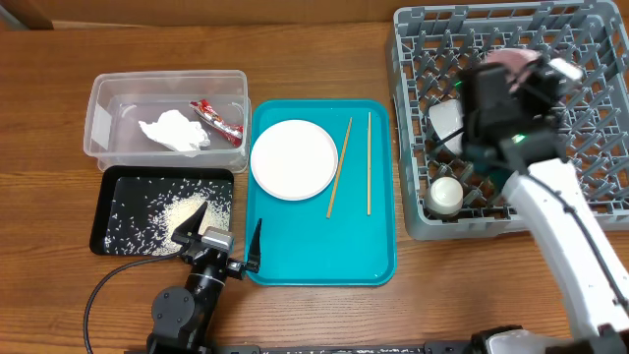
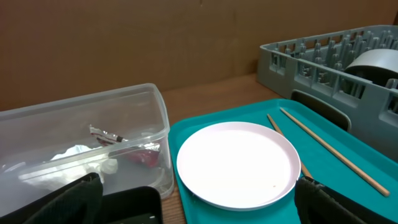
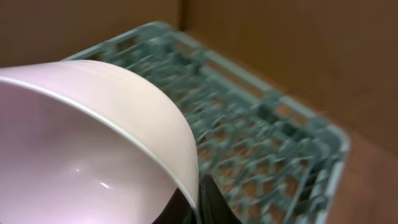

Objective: Sort waste into correct bins and load items into the dishwasher
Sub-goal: 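Place the pink bowl in the dish rack and release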

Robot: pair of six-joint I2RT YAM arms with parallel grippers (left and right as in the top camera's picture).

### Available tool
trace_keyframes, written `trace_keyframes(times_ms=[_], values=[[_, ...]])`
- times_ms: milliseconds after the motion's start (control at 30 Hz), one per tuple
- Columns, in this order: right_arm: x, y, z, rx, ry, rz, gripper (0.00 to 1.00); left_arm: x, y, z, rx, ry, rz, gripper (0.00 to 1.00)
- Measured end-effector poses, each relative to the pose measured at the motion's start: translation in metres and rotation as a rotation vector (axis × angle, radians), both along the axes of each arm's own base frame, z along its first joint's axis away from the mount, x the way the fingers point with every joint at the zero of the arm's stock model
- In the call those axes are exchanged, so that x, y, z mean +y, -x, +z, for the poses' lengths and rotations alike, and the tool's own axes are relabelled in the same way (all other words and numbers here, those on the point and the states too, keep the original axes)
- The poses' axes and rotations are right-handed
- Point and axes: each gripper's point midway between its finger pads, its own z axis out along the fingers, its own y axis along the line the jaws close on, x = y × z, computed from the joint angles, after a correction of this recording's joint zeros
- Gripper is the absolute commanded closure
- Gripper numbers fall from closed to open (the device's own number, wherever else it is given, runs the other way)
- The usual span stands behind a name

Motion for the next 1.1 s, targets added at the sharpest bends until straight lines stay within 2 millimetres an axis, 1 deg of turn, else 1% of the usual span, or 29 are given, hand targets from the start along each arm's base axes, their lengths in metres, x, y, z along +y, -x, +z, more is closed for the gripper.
trace_keyframes(times_ms=[33, 133, 267, 367, 600, 667, 733, 933, 1100], values=[[-0.016, -0.001, -0.004, 0.023, 0.027, -0.041, 0.96, 0.0, 0.0, 0.0, 0.0, 0.0, 0.0, 0.0], [-0.05, 0.0, -0.021, 0.116, 0.081, -0.122, 0.96, 0.0, 0.0, 0.0, 0.0, 0.0, 0.0, 0.0], [-0.076, -0.005, -0.043, 0.207, 0.125, -0.174, 0.96, 0.0, 0.0, 0.0, 0.0, 0.0, 0.0, 0.0], [-0.085, -0.009, -0.059, 0.278, 0.149, -0.179, 0.96, 0.0, 0.0, 0.0, 0.0, 0.0, 0.0, 0.0], [-0.087, -0.015, -0.092, 0.415, 0.179, -0.156, 0.96, 0.0, 0.0, 0.0, 0.0, 0.0, 0.0, 0.0], [-0.086, -0.016, -0.098, 0.438, 0.188, -0.152, 0.96, 0.0, 0.0, 0.0, 0.0, 0.0, 0.0, 0.0], [-0.084, -0.017, -0.098, 0.44, 0.193, -0.146, 0.96, 0.0, 0.0, 0.0, 0.0, 0.0, 0.0, 0.0], [-0.066, -0.019, -0.096, 0.468, 0.228, -0.105, 0.96, 0.0, 0.0, 0.0, 0.0, 0.0, 0.0, 0.0], [-0.059, -0.017, -0.095, 0.497, 0.254, -0.09, 0.96, 0.0, 0.0, 0.0, 0.0, 0.0, 0.0, 0.0]])
